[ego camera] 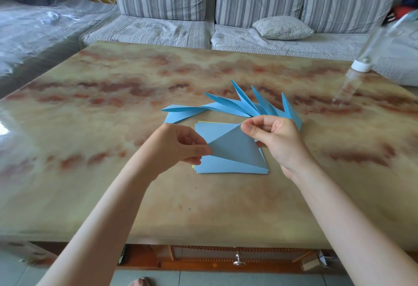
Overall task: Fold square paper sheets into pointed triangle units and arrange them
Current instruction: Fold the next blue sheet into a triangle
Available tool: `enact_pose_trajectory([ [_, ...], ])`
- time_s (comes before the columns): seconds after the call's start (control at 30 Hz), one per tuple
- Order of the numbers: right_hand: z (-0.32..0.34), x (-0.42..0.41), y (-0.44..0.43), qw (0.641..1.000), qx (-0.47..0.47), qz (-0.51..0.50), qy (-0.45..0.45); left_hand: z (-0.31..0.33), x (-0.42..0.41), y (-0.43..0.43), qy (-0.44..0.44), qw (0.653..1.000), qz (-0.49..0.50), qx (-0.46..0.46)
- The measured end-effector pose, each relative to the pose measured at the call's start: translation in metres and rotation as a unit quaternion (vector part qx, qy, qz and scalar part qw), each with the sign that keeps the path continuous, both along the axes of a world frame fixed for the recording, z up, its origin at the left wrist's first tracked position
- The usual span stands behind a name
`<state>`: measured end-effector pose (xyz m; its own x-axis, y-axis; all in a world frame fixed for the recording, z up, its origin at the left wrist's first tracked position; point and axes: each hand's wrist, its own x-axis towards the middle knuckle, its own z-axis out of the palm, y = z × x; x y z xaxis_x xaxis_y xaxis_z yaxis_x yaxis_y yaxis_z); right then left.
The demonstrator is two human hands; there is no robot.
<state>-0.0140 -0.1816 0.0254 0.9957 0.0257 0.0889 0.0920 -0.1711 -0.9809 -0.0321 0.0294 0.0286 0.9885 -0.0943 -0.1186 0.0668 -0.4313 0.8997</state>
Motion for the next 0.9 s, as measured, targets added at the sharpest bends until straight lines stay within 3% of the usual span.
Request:
enact_pose_trajectory([
  [0.3, 0.0036, -0.0056, 0.0037, 0.996, -0.019, 0.065, 0.064, -0.0001, -0.0009, -0.0029, -0.016, 0.999, 0.025, -0.022],
  [0.43, 0.0024, -0.0041, 0.0046, 0.998, -0.021, 0.027, 0.059, 0.001, -0.0007, -0.0036, -0.01, 0.999, 0.024, -0.025],
  [0.7, 0.0045, -0.0054, 0.0029, 0.995, -0.027, 0.049, 0.08, 0.0015, -0.0006, -0.0021, 0.007, 1.0, 0.016, -0.017],
  [0.9, 0.0044, -0.0087, 0.0058, 0.995, -0.038, 0.039, 0.078, 0.003, -0.0012, -0.0002, 0.009, 0.999, -0.044, 0.0],
])
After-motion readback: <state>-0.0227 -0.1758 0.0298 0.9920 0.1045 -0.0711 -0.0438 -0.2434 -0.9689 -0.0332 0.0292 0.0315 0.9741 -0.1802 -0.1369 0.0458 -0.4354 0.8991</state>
